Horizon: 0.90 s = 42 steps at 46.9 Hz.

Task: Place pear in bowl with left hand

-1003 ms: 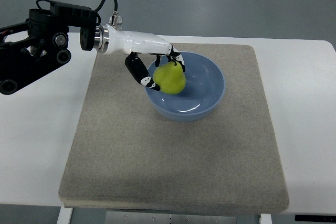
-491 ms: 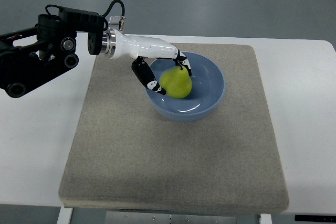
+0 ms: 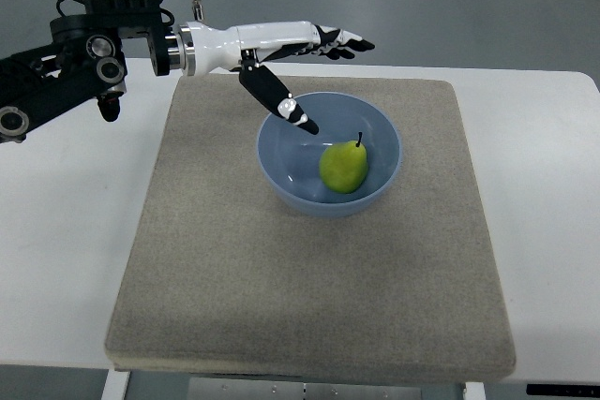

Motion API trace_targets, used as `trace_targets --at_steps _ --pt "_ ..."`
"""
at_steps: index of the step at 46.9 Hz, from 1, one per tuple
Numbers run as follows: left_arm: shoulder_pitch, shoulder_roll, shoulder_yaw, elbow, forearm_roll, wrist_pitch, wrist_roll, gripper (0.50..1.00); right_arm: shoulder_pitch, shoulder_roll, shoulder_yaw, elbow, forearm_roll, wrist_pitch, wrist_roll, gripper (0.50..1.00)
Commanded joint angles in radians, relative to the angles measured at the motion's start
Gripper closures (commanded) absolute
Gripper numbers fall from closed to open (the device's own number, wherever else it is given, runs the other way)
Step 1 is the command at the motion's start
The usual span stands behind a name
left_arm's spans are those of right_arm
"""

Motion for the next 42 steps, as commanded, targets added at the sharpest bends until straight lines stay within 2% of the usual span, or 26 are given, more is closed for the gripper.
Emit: trace_targets --at_steps 1,8,29,37,42 --pt "0.008 0.0 -0.017 0.037 -0.196 0.0 -0.001 0.506 0.0 0.0 0.0 0.0 0.001 0.0 0.0 0.576" --pt "0.011 -0.003 -0.075 0.12 -0.409 -0.006 0.0 0.506 0.0 0.0 0.0 0.0 -0.001 0.0 0.0 0.576" --pt "0.074 -0.015 -0.092 0.352 -0.811 -0.023 0.017 0.506 0.0 0.0 0.0 0.0 0.001 0.0 0.0 0.576" --pt "0.092 -0.049 -0.093 0.369 -1.003 -0.042 0.114 0.506 -0.001 0.0 0.0 0.0 -0.001 0.0 0.0 0.576" --pt "0.102 -0.058 -0.104 0.43 -1.111 -0.04 0.186 0.506 0.0 0.0 0.001 0.0 0.001 0.0 0.0 0.576"
